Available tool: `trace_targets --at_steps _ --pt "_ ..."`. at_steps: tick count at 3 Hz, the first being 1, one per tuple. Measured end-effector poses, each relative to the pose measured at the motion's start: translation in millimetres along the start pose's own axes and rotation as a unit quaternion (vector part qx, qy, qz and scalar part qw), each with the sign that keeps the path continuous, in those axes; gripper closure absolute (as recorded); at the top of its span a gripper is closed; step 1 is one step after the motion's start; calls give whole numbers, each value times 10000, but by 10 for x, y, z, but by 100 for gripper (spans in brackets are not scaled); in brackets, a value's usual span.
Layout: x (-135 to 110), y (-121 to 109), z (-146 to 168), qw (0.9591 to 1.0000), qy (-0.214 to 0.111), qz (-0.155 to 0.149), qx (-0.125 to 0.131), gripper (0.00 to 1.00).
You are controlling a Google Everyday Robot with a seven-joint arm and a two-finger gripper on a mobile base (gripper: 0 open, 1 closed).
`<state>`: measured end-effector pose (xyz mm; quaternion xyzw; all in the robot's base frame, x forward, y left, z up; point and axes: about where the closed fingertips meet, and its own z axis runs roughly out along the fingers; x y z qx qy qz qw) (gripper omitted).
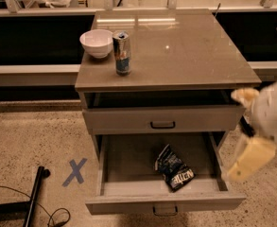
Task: Pick blue chip bag from middle drawer and place on counter
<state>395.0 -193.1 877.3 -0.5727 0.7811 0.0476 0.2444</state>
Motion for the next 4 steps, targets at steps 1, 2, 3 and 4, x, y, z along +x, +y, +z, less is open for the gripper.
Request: trace_targets --at_steps 1,2,3,4 --pt "365 165 148 9992 -53 373 158 0" --pt "342 155 271 9992 -129 364 -91 0" --pt "568 180 823 9968 -384 566 -424 0" --pt "910 251 1632 9913 -791 902 -547 0"
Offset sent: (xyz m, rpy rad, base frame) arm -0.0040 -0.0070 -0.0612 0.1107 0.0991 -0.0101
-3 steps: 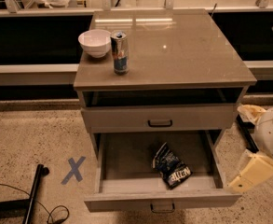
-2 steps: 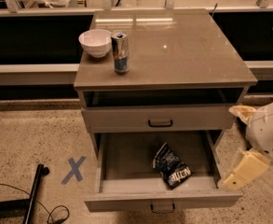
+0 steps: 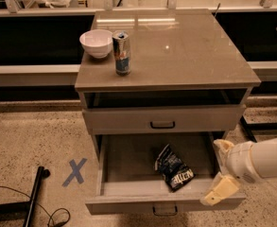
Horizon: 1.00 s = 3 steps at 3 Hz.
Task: Pick blue chip bag from middle drawer and place on counter
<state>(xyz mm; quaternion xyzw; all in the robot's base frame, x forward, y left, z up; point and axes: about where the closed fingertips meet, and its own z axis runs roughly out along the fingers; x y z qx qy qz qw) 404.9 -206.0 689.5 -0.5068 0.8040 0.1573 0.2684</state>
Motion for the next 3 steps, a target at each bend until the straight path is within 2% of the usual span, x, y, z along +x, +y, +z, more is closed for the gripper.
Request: trace_targets --at_steps 1,2,3 --pt "363 -152 584 9981 -519 346 -10 0" --pt "342 -127 569 9982 -490 336 -46 0" --pt "376 -278 776 9992 -313 231 -64 0"
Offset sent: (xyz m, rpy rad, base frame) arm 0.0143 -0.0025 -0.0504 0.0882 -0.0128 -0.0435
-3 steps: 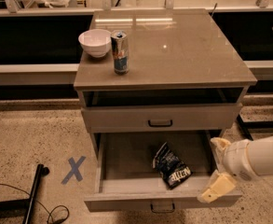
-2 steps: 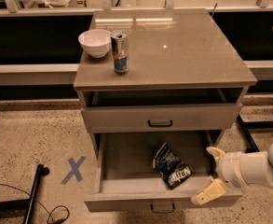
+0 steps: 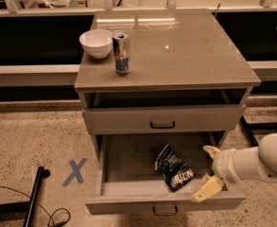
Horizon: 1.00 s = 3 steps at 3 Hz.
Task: Pick blue chip bag from middle drawer and place on counter
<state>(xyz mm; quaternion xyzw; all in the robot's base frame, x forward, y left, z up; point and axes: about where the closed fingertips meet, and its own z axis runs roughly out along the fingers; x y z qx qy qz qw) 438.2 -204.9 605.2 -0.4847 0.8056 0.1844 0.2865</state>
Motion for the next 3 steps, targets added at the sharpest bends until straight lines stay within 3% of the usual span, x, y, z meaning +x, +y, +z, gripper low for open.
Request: trace_targets --at_steps 1,2,3 --pt "172 -166 448 9993 223 -285 79 0" --pt "377 -535 920 9980 -9 -416 466 0" --pt "503 -813 1211 9970 -302 -366 613 0"
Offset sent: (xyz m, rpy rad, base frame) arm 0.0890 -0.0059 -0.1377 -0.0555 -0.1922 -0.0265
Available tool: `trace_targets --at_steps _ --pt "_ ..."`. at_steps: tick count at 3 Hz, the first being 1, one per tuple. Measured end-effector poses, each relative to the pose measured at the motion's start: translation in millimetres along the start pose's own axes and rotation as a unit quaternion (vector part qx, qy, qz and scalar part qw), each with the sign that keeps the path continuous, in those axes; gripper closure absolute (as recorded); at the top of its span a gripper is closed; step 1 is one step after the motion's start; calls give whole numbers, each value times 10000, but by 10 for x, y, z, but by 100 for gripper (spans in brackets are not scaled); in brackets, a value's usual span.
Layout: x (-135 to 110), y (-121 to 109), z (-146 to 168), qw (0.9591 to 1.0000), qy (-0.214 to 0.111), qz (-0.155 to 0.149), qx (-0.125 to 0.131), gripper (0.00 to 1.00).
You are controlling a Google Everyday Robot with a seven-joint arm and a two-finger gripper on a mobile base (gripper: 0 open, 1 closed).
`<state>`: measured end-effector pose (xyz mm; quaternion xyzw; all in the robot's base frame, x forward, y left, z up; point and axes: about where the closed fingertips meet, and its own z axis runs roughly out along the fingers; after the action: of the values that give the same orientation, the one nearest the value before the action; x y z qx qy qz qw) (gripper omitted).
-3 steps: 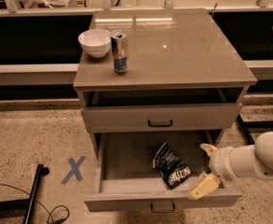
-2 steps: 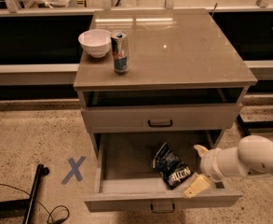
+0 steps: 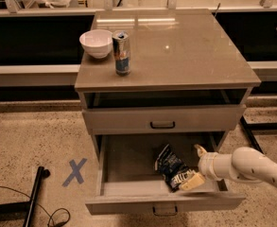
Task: Pick blue chip bag from middle drawer and place on counter
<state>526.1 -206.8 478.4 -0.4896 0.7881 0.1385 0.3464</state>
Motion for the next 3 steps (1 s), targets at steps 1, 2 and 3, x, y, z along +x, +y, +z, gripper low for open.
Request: trace_targets --at_steps 1,2,3 --pt "86 -217 332 9997 -215 143 0 0" --pt "151 -322 719 9990 -302 307 -150 16" --pt "250 -413 976 9984 -322 426 -210 37"
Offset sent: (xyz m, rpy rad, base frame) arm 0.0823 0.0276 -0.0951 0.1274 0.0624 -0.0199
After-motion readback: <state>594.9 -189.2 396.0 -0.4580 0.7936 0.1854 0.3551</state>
